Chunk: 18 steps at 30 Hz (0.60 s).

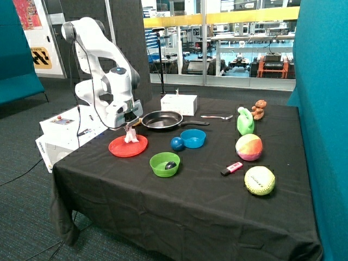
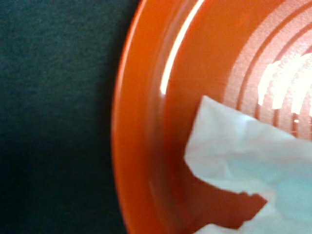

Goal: Dry the plate

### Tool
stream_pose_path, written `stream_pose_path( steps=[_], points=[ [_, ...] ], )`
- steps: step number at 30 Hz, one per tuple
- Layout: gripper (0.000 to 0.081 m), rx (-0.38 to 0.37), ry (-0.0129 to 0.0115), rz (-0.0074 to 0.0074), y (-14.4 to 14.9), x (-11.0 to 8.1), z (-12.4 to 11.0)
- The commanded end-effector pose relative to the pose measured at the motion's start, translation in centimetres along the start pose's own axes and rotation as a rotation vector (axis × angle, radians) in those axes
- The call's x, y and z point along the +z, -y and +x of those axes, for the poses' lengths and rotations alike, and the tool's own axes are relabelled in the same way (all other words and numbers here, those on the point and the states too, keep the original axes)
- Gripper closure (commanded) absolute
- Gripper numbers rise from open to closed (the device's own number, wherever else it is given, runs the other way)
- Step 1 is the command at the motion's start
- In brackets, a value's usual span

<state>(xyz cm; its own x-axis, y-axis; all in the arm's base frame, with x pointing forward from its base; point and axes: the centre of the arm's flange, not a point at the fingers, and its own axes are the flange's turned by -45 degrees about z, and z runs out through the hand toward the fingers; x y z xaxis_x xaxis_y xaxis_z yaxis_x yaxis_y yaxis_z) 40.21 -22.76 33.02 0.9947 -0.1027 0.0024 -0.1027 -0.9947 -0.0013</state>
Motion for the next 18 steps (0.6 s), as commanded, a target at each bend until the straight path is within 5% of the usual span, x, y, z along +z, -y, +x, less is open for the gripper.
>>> stream_pose_path(
  steps=[1, 18],
  points=[
    [0.0808, 0.042, 0.0023, -0.0013, -2.1, 0.5, 0.1],
    [0.0808, 0.161, 0.0023, -0.0015, -7.3, 1.1, -0.2]
  ],
)
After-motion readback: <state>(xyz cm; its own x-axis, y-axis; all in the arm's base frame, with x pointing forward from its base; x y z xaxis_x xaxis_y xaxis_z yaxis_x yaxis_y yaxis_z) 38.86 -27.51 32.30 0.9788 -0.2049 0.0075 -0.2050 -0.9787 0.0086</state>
